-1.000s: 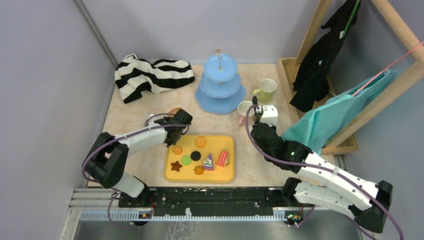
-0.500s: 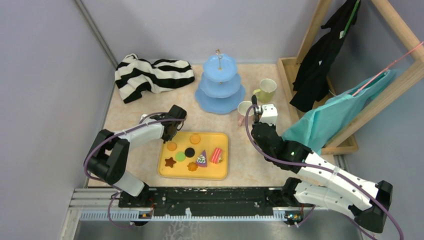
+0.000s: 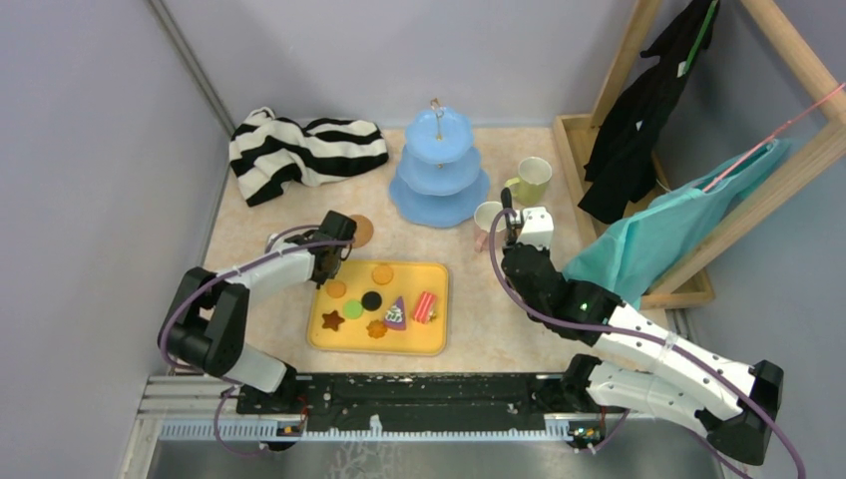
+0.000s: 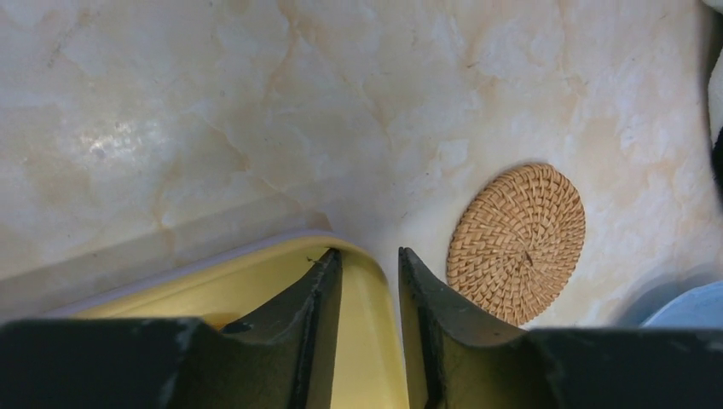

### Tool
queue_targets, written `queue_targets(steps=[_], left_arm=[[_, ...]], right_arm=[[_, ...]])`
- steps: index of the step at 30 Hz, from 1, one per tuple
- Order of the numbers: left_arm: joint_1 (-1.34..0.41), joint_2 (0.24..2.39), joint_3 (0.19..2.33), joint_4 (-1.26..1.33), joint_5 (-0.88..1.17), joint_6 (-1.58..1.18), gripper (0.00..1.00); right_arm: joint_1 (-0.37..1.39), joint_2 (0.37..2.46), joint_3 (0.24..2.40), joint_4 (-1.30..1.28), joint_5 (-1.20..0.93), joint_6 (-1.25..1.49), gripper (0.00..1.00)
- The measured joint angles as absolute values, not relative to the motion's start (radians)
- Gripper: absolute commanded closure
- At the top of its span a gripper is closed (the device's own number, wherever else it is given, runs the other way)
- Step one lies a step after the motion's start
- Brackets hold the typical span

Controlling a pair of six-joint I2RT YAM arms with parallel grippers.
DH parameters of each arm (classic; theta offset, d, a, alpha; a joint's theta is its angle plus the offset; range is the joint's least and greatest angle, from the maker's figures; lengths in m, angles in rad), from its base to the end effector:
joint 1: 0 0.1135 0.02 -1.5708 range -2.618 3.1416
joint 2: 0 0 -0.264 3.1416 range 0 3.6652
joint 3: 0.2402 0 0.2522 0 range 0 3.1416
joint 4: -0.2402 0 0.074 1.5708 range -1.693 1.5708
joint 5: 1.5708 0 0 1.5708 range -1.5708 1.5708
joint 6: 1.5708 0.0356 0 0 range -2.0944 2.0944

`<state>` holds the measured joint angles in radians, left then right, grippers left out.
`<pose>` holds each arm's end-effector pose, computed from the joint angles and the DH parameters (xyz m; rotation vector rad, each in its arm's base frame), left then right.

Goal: Serve the afternoon tea
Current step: Pick up the clamp from the center of the board.

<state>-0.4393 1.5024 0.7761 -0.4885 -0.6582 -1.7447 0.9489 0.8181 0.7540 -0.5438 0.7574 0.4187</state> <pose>0.2451 -0.0911 0.1633 -1.5758 1.8183 -0.0056 0.1188 0.1238 0.2933 -0.1201 1.9954 0.0423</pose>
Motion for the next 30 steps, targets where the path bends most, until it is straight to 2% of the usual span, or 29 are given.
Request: queue_targets(steps=[3,6,16,18,24,28,30], left_arm=[[-0.414,1.496,0.762,-0.467,-0.639,-1.739,0.77],[-0.389,1.494,0.749,-0.435,-0.613,-1.75,0.84],[-0.342,1.497,0.737,-0.366,-0.548,-1.814,0.85],[-0.339,1.498,0.737,-0.366,-0.541,-1.827,0.81],[-0.333,1.499,0.741,-0.37,-0.534,-1.836,0.58],[-0.339,1.499,0.762,-0.369,-0.545,-1.784,0.47],[-0.351,1.499,0.774,-0.379,-0.563,-1.742,0.44]], right_arm=[[0.949,0.818,0.754,-0.538,0.757,0.418,0.79],[0.949,0.818,0.754,-0.538,0.757,0.418,0.79],[0.949,0.803,0.754,-0.538,0.757,0.406,0.79],[0.949,0.803,0.754,-0.537,0.757,0.399,0.79],[0.949,0.803,0.754,-0.52,0.748,0.374,0.81],[0.965,0.804,0.755,-0.509,0.736,0.343,0.82],[0.984,0.81,0.763,-0.509,0.733,0.326,0.88]])
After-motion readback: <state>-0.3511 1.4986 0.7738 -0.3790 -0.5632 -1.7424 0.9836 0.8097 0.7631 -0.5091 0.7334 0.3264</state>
